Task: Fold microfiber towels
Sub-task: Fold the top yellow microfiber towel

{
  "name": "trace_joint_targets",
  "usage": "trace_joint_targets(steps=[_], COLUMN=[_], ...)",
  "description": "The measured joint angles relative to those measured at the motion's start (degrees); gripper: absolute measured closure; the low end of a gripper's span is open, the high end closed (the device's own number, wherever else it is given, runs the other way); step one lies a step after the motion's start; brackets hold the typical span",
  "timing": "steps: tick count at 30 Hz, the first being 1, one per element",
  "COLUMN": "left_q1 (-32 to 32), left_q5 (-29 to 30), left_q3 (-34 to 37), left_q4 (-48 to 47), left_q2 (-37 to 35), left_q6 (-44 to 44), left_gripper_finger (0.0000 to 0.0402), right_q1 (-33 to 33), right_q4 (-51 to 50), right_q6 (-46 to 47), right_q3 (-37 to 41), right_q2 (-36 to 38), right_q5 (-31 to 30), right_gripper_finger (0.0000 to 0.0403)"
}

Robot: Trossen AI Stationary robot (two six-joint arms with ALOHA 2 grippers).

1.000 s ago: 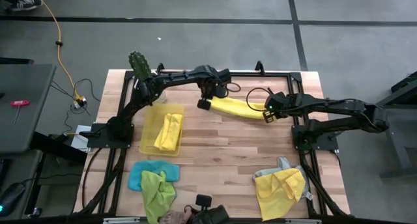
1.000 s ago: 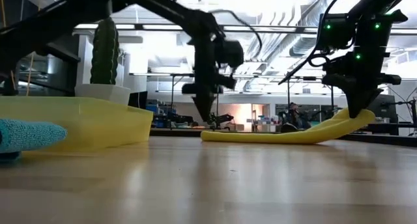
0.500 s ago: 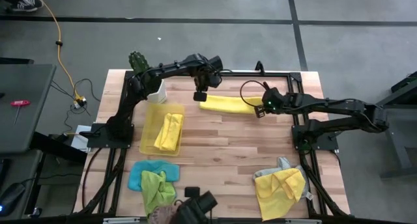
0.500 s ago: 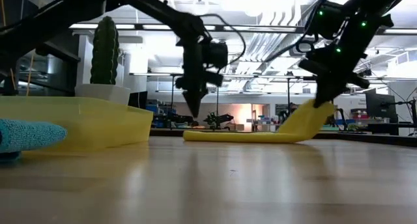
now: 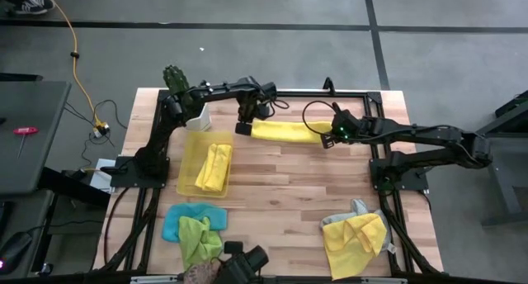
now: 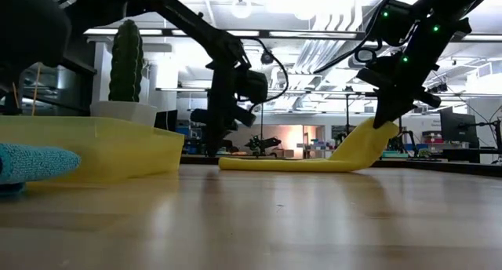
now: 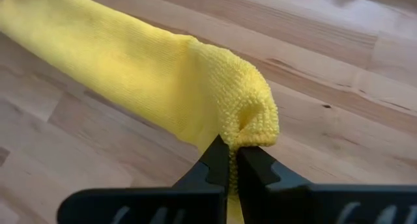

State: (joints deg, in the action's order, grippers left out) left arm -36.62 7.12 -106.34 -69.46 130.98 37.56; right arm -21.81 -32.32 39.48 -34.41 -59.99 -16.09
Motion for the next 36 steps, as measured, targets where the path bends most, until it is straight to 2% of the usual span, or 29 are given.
trace_joint_targets(steps=[3, 12, 17, 25, 30, 36], left_q1=[0.33, 0.56, 1.06, 1.50, 1.51, 1.51], left_q5=[-1.71, -1.83, -1.70, -1.80, -1.92, -2.24], left_q3=[1.54, 4.27, 4.41, 4.34, 4.36, 4.36], left_q4=[1.47, 8.10, 8.45, 8.64, 8.77, 8.80], left_q2=[0.00, -0.02, 0.23, 0.70, 0.81, 0.87], left_q6=[-0.11, -0.41, -0.36, -0.79, -1.26, -1.52], left_gripper_finger=[0.0402, 0.0402, 0.0401, 0.0401, 0.0401, 0.0401], right_q1=[0.10, 0.10, 0.10, 0.10, 0.12, 0.12], right_q4=[0.03, 2.08, 6.74, 16.48, 23.71, 40.20], right_q6=[-0.52, 0.57, 1.64, 2.69, 2.65, 2.26], right_q3=[0.00, 0.00, 0.00, -0.02, -0.02, -0.02], right_q2=[0.00, 0.00, 0.00, -0.85, -6.03, -16.78], right_q5=[-0.01, 0.13, 3.11, 4.61, 5.20, 6.92], right_gripper_finger=[0.0402, 0.0402, 0.0402, 0.0402, 0.0402, 0.0402])
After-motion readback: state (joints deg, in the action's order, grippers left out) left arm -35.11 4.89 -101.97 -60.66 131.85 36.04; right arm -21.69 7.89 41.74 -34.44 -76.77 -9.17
